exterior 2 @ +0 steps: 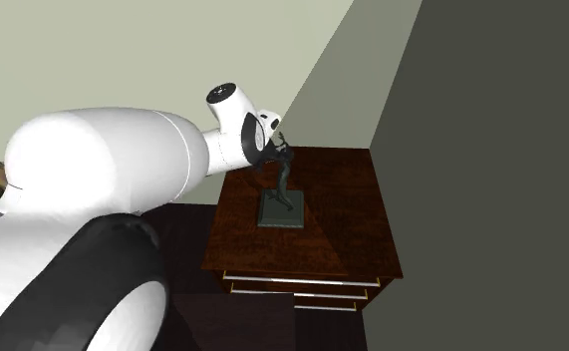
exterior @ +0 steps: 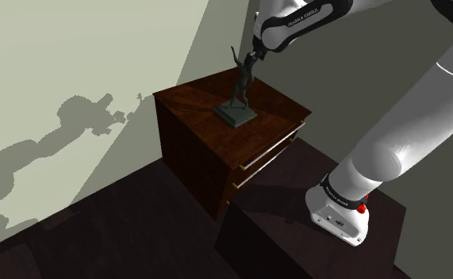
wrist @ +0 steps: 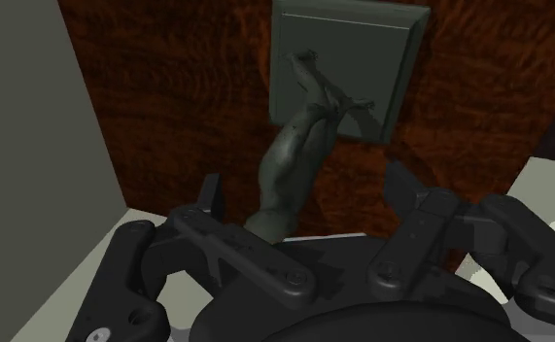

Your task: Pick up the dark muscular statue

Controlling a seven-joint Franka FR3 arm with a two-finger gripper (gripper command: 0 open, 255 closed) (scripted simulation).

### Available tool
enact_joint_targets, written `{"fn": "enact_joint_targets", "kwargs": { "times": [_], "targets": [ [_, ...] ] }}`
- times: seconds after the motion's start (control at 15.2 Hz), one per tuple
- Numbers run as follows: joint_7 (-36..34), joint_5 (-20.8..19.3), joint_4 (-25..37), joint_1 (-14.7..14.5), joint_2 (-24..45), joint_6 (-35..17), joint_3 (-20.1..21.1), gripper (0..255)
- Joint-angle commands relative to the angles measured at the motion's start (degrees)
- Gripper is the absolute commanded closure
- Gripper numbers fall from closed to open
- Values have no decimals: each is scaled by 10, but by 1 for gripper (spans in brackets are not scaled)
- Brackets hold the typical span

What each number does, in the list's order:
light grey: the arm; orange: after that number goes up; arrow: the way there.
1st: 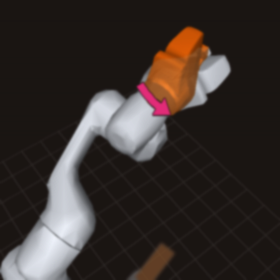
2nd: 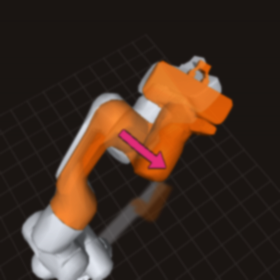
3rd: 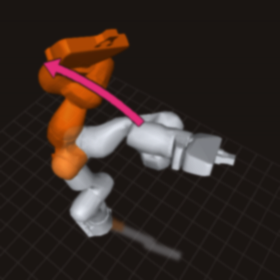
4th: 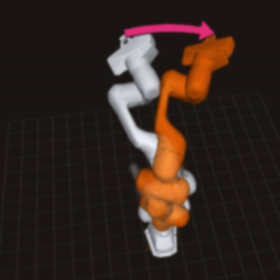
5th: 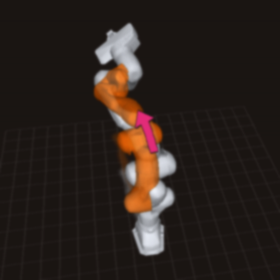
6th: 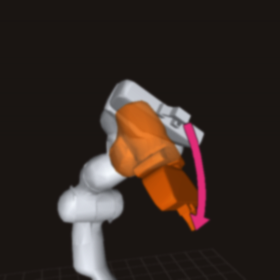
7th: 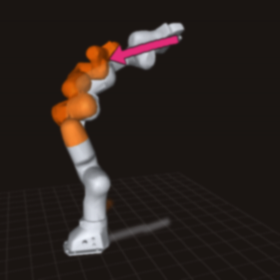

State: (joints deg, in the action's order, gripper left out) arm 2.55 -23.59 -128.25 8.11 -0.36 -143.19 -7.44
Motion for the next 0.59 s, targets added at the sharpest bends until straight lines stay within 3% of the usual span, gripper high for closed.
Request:
{"fn": "enact_joint_targets", "kwargs": {
  "times": [0.0, 0.13, 0.53],
  "targets": [
    [-7, -18, 22, 5, 40, -22, -5, 0],
    [-12, -31, 47, 9, 77, -37, -11, 0],
    [-37, -51, 36, 9, 107, -76, -16, 0]
  ]
}}
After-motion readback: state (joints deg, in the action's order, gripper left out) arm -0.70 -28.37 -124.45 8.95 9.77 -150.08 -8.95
